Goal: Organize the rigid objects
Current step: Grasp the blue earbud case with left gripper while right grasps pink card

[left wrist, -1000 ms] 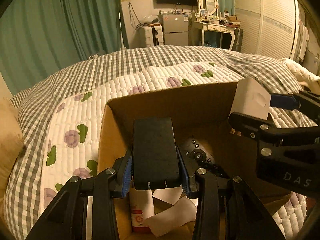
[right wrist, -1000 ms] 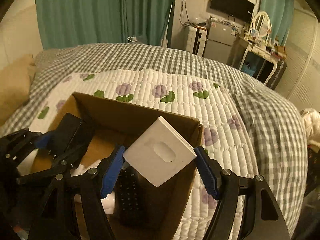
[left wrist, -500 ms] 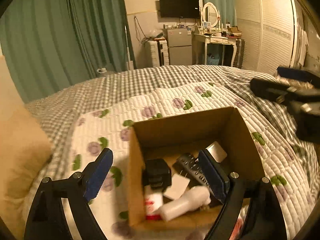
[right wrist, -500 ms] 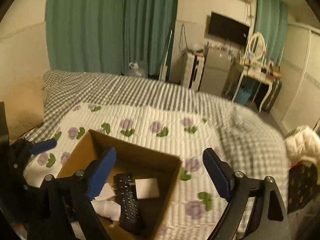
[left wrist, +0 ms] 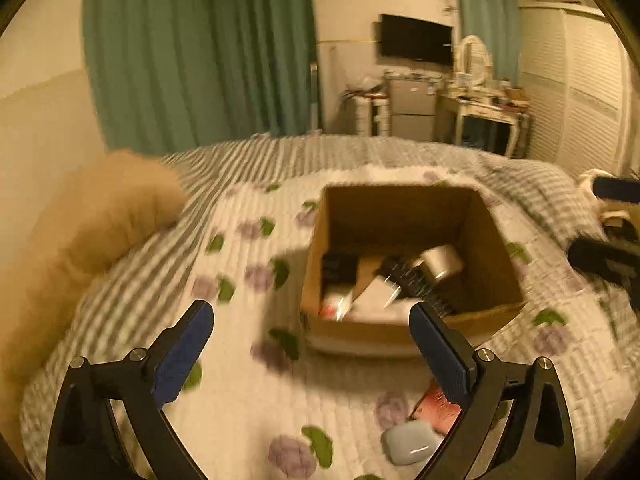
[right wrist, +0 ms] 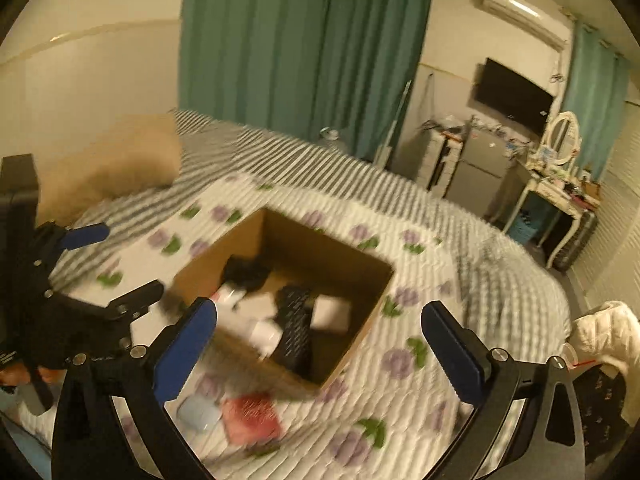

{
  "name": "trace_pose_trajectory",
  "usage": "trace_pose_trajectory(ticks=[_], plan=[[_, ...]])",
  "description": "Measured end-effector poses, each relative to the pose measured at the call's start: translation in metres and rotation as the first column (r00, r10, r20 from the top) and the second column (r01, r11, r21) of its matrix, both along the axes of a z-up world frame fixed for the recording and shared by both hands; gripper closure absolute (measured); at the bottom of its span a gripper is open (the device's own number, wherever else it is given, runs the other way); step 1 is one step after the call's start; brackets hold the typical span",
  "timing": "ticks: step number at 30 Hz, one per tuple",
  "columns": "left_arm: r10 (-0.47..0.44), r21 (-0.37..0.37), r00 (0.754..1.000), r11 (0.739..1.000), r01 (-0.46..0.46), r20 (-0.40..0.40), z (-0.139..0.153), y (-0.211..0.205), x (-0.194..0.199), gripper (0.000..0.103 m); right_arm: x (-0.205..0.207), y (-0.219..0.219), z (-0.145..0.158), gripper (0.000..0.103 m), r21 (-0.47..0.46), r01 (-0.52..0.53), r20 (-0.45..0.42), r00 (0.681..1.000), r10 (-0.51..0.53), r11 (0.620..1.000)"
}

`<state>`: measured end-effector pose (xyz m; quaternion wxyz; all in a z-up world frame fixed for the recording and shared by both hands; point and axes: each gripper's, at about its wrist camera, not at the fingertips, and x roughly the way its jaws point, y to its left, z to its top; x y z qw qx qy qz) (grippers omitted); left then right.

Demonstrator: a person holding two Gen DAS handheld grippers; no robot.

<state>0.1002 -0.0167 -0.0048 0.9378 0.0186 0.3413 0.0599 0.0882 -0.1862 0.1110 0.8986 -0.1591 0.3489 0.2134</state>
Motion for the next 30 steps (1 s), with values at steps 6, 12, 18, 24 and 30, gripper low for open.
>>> trace_pose_trajectory(ticks=[6,12,18,24,30], plan=[[0.051,-0.069,0.992,0.996,-0.059,-0.117,-0.061,0.006,-0.012,0.003,-0.009,0.008,-0.075,0.0,-0.088,-0.076,-0.124,0.99,0.065,0.993],[0.011,-0.097,0.98,0.995,-0.031,-0.199,-0.096,-0.004,-0.02,0.003,-0.006,0.012,-0.134,0.0,-0.149,-0.134,-0.237,0.967,0.096,0.98],[-0.055,-0.116,0.971,0.993,0.028,-0.233,-0.109,-0.025,-0.035,0.003,-0.001,0.009,-0.143,0.0,-0.16,-0.121,-0.268,0.96,0.075,0.98],[-0.164,-0.151,0.949,0.98,0.127,-0.27,-0.12,-0.05,-0.039,0.005,0.008,-0.002,-0.142,0.0,-0.129,-0.064,-0.292,0.956,0.024,0.99],[-0.199,-0.191,0.933,0.971,0.145,-0.3,-0.136,-0.066,-0.031,0.05,0.011,-0.006,-0.143,0.0,-0.107,-0.027,-0.297,0.955,-0.006,0.994]])
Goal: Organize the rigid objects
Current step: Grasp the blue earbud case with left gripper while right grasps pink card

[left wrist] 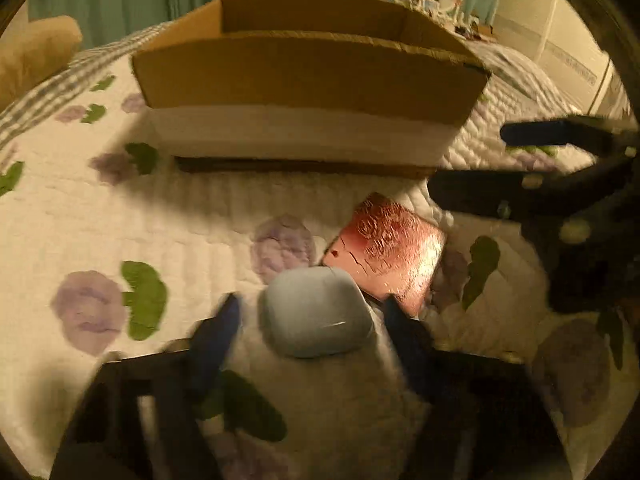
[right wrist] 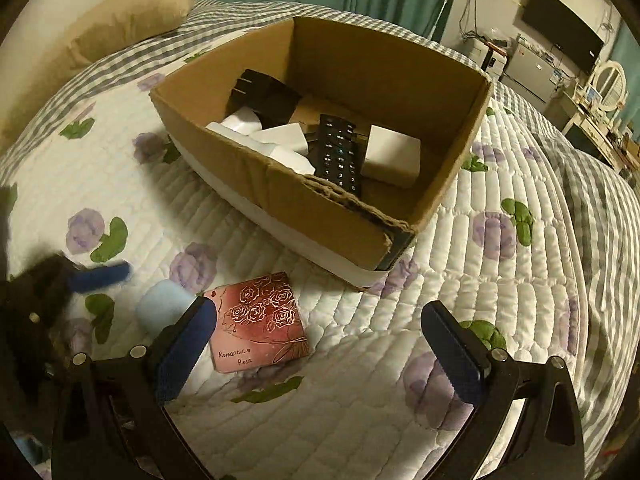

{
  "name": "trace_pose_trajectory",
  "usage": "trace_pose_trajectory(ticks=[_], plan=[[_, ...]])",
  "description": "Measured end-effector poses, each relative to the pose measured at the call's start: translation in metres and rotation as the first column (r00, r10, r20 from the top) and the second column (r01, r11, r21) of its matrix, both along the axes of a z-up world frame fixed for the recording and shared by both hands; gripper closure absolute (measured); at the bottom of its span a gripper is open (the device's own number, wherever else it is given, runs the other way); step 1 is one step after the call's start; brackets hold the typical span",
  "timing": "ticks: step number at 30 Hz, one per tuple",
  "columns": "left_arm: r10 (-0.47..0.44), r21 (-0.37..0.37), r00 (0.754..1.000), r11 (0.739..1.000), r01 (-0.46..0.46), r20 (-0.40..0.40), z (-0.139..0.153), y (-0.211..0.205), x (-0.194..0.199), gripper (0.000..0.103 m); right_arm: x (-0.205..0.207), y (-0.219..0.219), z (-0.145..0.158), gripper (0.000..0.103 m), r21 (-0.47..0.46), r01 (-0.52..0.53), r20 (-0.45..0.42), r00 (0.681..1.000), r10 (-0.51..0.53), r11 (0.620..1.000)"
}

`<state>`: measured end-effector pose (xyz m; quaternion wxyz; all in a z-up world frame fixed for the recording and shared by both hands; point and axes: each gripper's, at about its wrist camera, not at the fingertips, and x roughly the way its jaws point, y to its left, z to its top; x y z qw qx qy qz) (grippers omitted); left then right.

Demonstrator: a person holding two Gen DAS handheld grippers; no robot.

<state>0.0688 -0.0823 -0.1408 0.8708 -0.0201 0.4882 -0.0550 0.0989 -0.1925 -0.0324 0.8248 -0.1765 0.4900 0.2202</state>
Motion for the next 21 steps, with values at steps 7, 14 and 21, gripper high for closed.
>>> trace_pose_trajectory(ticks=[7,14,21], plan=[[0.068,-0.027,0.997,0.997,-0.067,0.029,0.019,0.023,-0.007,0.05,0.003,0.003,-0.005,0.0,-0.017,-0.003,-0.021,1.0,0.003,1.0],[0.17,0.008,0.984,0.985,-0.171,0.048,0.036,0.061,0.004,0.05,0.007,0.023,-0.023,0.0,-0.092,-0.078,-0.101,0.992,0.068,0.993],[0.16,0.052,0.986,0.985,-0.162,0.036,0.03,0.059,0.005,0.05,0.012,0.059,-0.06,0.014,-0.24,-0.192,-0.232,0.963,0.136,0.952]])
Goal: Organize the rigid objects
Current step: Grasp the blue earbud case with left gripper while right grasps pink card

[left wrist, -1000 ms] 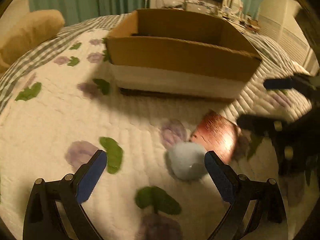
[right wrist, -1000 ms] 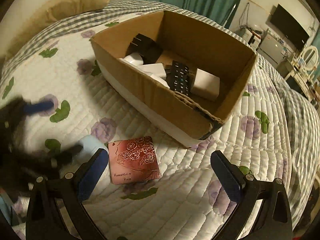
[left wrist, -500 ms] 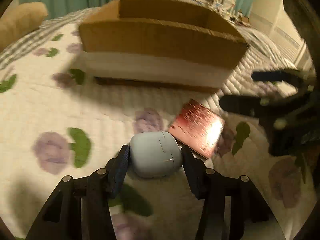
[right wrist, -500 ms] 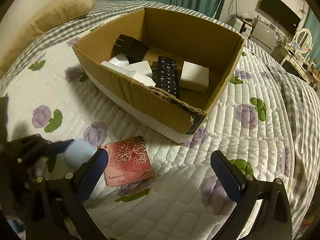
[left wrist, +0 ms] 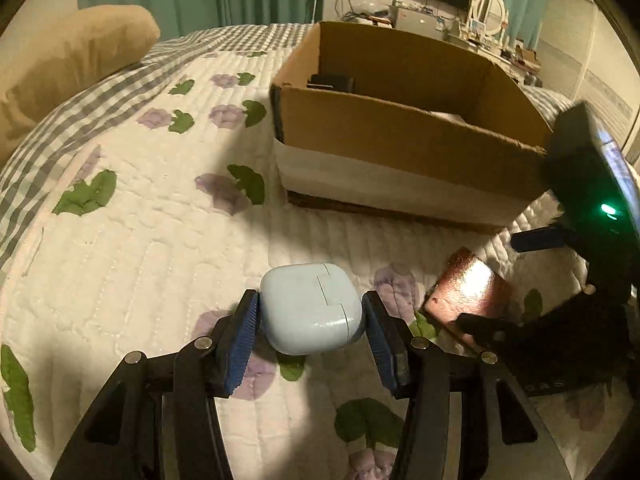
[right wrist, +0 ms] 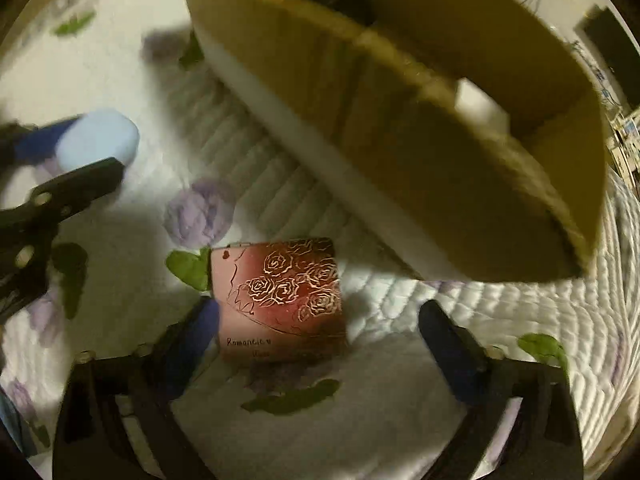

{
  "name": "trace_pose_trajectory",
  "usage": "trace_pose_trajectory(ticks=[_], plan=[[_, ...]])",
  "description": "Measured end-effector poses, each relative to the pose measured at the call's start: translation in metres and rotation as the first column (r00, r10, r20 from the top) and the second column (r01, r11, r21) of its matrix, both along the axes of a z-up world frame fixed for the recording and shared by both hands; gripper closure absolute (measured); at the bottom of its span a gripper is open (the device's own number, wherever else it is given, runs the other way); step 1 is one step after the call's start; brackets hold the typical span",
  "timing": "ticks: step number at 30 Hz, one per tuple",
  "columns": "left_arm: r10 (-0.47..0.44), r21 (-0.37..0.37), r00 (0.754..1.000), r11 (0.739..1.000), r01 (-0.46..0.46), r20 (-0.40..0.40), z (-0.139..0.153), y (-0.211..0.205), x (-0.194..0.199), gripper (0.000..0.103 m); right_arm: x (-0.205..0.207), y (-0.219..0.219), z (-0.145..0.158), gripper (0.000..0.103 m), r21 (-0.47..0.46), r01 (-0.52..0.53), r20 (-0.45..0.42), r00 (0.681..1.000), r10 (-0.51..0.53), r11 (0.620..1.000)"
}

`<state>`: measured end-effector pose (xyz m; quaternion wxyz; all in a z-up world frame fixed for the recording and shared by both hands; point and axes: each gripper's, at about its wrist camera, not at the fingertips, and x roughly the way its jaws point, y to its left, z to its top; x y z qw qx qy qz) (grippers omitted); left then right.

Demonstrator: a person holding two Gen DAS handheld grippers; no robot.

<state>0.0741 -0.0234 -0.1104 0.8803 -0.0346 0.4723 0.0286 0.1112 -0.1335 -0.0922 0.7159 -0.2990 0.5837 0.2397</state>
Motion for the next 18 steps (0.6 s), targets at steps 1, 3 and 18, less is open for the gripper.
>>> trace_pose_trajectory(ticks=[1,3,18], plan=[[-0.006,0.0,1.0,1.0,0.006,-0.002,-0.001,-0.001,0.0,0.05,0.002,0.002,-0.002,0.014,0.012,0.0,-0.02,1.0,0.001,1.0],[-0.01,0.002,1.0,1.0,0.01,-0.005,-0.002,0.0,0.001,0.05,0.01,0.006,-0.006,0.014,0.044,0.014,-0.078,0.997,-0.011,0.999],[-0.009,-0.017,1.0,1.0,0.009,-0.011,-0.001,0.009,0.003,0.05,-0.012,0.007,0.017,0.031,0.102,0.018,-0.017,1.0,-0.017,0.995]])
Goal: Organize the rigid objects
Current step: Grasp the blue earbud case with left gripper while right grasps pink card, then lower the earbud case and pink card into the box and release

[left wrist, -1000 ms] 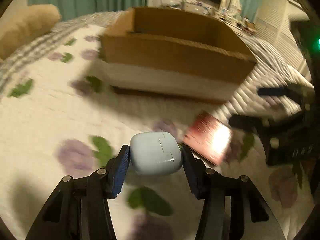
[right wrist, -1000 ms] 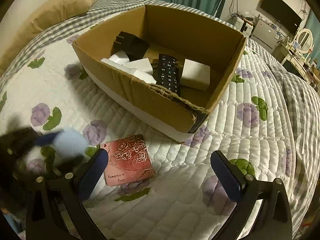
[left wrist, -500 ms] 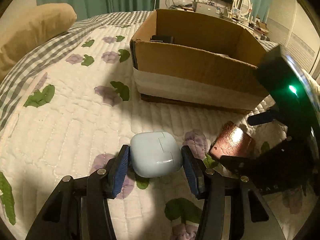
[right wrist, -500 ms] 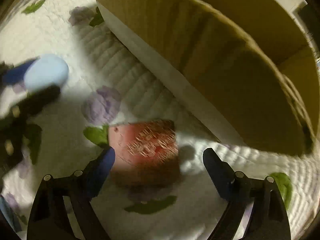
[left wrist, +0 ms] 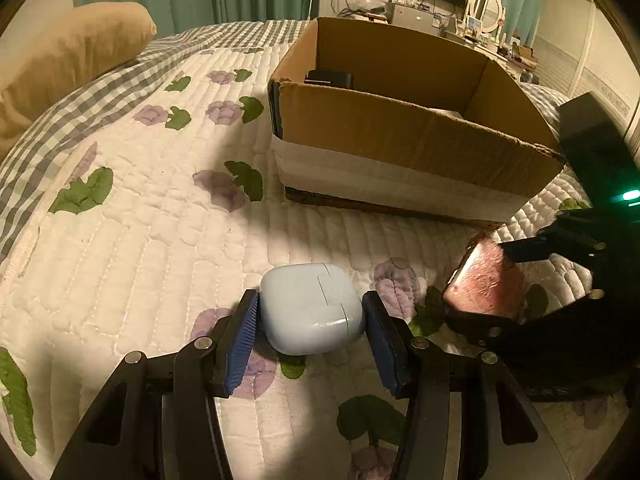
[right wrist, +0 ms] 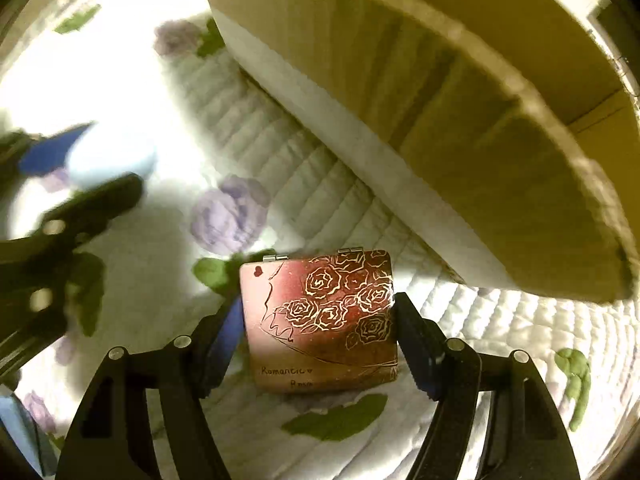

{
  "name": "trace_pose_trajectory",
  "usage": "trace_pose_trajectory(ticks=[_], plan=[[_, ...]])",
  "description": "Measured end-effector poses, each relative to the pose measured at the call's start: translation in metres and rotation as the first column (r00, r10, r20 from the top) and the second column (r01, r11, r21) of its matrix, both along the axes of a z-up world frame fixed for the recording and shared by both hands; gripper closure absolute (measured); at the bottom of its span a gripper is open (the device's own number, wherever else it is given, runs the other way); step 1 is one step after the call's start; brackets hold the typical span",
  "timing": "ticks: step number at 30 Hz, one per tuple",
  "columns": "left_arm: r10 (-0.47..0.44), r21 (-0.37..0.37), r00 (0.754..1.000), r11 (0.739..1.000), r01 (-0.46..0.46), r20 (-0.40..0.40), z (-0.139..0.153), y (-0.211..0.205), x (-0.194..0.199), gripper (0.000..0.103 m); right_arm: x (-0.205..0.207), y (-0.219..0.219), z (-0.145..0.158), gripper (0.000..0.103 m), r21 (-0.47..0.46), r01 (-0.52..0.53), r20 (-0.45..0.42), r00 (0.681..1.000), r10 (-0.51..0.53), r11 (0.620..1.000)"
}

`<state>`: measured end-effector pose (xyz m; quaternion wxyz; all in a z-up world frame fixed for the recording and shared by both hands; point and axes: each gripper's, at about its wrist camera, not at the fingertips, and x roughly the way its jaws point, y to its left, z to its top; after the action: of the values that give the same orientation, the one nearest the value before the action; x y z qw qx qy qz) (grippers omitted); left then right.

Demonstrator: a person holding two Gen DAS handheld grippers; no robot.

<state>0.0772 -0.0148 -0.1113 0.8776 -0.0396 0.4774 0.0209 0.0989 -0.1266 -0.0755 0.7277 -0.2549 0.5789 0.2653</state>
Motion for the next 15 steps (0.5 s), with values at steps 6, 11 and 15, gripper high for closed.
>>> trace_pose_trajectory(ticks=[6,11,15], plan=[[0.013,0.018,0.999,1.0,-0.014,0.03,0.011,0.003,-0.002,0.05,-0.013,-0.025,0.033,0.031,0.155,0.063,0.077,0.994,-0.076,0.986],[0.011,0.017,0.997,1.0,-0.012,0.072,0.032,0.005,-0.001,0.05,-0.018,-0.043,0.072,0.031,0.277,0.116,0.154,0.974,-0.163,0.954],[-0.018,0.009,0.992,1.0,0.017,0.124,0.058,-0.001,0.005,0.05,-0.013,-0.039,0.115,0.031,0.337,0.097,0.235,0.955,-0.184,0.936]])
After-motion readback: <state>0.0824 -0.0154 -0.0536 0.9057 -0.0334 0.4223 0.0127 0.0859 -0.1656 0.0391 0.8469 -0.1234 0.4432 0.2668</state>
